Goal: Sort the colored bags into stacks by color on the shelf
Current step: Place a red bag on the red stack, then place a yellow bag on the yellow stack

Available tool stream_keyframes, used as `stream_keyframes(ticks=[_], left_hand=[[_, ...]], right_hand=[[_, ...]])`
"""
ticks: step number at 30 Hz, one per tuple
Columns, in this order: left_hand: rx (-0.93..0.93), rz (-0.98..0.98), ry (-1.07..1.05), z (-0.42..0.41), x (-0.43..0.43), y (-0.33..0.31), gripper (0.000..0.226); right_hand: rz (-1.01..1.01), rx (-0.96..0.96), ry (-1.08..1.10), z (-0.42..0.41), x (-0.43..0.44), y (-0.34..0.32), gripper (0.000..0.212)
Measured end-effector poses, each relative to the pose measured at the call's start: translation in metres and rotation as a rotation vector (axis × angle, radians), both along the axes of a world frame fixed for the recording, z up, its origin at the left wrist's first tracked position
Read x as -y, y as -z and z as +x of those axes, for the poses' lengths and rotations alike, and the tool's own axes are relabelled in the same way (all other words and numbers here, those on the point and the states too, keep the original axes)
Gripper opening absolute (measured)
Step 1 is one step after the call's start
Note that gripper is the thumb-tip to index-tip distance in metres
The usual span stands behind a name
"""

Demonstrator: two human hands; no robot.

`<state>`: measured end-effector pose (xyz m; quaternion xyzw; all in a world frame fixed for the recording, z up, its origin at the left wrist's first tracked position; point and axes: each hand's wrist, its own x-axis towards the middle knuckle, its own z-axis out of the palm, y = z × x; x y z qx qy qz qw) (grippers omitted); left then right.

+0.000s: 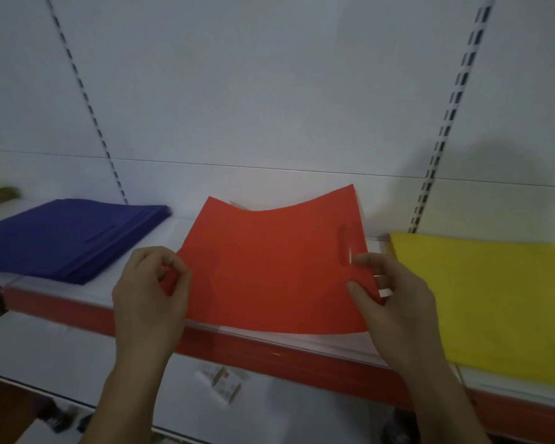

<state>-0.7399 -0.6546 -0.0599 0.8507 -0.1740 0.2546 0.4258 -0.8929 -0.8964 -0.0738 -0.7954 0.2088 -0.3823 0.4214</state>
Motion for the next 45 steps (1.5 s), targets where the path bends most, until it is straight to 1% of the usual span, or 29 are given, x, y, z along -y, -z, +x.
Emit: stream_keyframes(ticks=[3,5,8,14,17,20,22,24,27,31,33,37,42,45], left_hand=[[0.02,0.045,0.022,0.024,-0.01,0.005,0.031],[0.016,0.065,0.021,0.036,-0.012,0.009,0.028],[0.002,0.102,0.013,0.05,-0.011,0.016,0.021],[-0.049,0.254,0.07,0.059,-0.008,0.023,0.02],[-0.052,0.293,0.113,0.064,-0.013,0.022,0.019],[-0.052,0.295,0.151,0.068,-0.023,0.02,0.024],[-0.047,0.291,0.147,0.073,-0.036,0.017,0.028],[-0.045,0.309,0.133,0.081,-0.054,0.015,0.034],[-0.059,0.353,0.098,0.1,-0.093,0.016,0.046],[-0.061,0.361,0.019,0.129,-0.169,0.018,0.054],[-0.064,0.373,-0.025,0.145,-0.214,0.019,0.056],[-0.082,0.405,-0.098,0.175,-0.308,0.014,0.057],[-0.106,0.378,-0.184,0.208,-0.417,0.008,0.055],[-0.137,0.371,-0.267,0.227,-0.476,0.008,0.055]], right_hand=[[-0.01,-0.022,0.019,0.016,-0.016,-0.001,0.033],[-0.05,-0.068,0.018,0.025,-0.019,0.001,0.032],[-0.092,-0.213,-0.006,0.032,-0.019,0.002,0.042],[-0.201,-0.439,-0.021,0.037,-0.017,-0.002,0.052],[-0.251,-0.45,-0.009,0.038,-0.02,-0.003,0.054],[-0.32,-0.381,0.015,0.046,-0.027,-0.011,0.051],[-0.35,-0.319,-0.015,0.06,-0.038,-0.017,0.048],[-0.39,-0.306,-0.076,0.08,-0.054,-0.021,0.051],[-0.427,-0.358,-0.163,0.113,-0.085,-0.021,0.051],[-0.461,-0.326,-0.228,0.166,-0.151,-0.015,0.053],[-0.423,-0.31,-0.291,0.196,-0.194,-0.013,0.048],[-0.371,-0.248,-0.423,0.256,-0.288,-0.012,0.05],[-0.309,-0.211,-0.555,0.33,-0.405,-0.018,0.049],[-0.309,-0.201,-0.641,0.368,-0.465,-0.022,0.049]])
